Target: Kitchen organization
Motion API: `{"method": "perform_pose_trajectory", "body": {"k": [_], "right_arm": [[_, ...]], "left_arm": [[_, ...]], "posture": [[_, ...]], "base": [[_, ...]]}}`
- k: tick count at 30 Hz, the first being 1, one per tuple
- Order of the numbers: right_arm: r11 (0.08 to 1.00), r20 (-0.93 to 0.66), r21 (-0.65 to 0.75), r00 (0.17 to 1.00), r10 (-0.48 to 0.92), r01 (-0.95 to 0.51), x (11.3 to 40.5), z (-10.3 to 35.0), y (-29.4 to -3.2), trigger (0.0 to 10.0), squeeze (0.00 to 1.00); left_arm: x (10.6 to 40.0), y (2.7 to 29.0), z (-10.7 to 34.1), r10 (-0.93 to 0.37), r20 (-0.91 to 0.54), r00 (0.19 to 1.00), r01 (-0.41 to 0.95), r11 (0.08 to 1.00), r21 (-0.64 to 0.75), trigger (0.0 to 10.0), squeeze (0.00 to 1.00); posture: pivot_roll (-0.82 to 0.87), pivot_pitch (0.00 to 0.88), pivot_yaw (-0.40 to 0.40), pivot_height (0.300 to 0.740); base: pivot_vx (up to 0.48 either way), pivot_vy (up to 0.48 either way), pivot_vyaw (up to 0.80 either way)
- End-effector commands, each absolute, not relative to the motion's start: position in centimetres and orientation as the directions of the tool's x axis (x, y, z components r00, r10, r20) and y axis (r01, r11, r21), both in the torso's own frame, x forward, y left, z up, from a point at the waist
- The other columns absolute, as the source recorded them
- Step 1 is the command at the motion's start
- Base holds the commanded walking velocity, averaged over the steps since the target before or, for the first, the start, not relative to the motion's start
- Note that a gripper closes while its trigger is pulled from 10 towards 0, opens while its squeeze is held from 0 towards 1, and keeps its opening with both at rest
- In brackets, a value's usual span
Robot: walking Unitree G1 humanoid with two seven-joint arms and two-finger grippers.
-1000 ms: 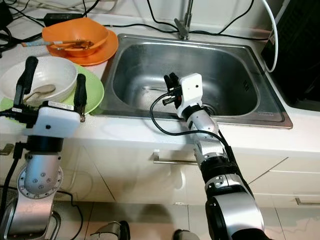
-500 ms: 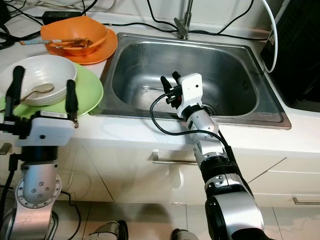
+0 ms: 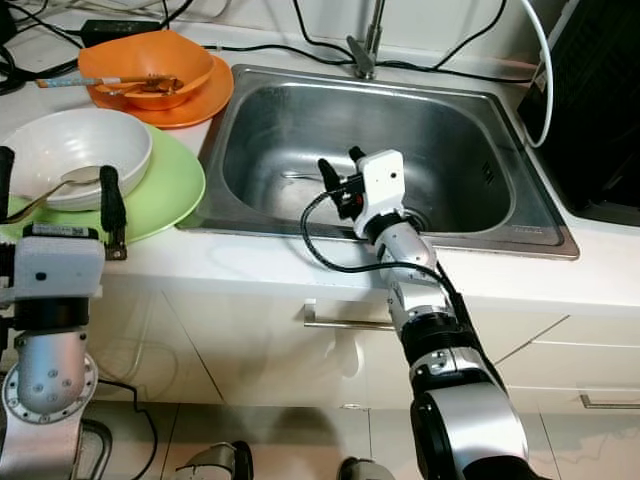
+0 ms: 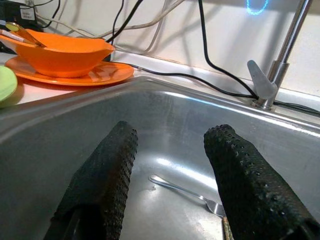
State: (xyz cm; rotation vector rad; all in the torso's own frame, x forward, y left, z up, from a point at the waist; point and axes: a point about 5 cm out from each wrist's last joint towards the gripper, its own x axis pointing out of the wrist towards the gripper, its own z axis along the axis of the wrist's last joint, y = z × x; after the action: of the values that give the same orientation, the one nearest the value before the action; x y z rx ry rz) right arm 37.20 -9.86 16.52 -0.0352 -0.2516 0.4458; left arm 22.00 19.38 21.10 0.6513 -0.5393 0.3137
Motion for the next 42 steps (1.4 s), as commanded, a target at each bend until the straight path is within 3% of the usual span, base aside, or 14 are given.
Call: {"method": "perform_pose_trajectory", "body": {"k": [1,25,42], "right_arm": [[0.91,0.249,-0.091,0.876,0.414,-0.404,37.5,17.1,-10.3,10.0,0.0],[0.909,0.248,-0.084,0.875,0.417,-0.409,37.5,17.0,-10.3,10.0,0.0],[0.905,0.254,-0.083,0.869,0.424,-0.417,37.4,17.0,-10.0,10.0,0.0]], "left_arm": [[21.7,19.5,21.2,0.104,0.569,0.816,-0.439,0.751,0.493,10.0,0.0],[20.7,21.4,20.1,0.208,0.571,0.794,-0.528,0.701,0.479,10.0,0.0],[22.5,21.6,18.5,0.223,0.476,0.851,-0.456,0.763,0.458,10.0,0.0]], "posture": [[0.08,0.111,-0.083,0.74],[0.08,0.111,-0.084,0.74],[0.07,0.077,-0.076,0.74]], "base": [[0.0,0.0,0.0],[0.0,0.0,0.0],[0.0,0.0,0.0]]}}
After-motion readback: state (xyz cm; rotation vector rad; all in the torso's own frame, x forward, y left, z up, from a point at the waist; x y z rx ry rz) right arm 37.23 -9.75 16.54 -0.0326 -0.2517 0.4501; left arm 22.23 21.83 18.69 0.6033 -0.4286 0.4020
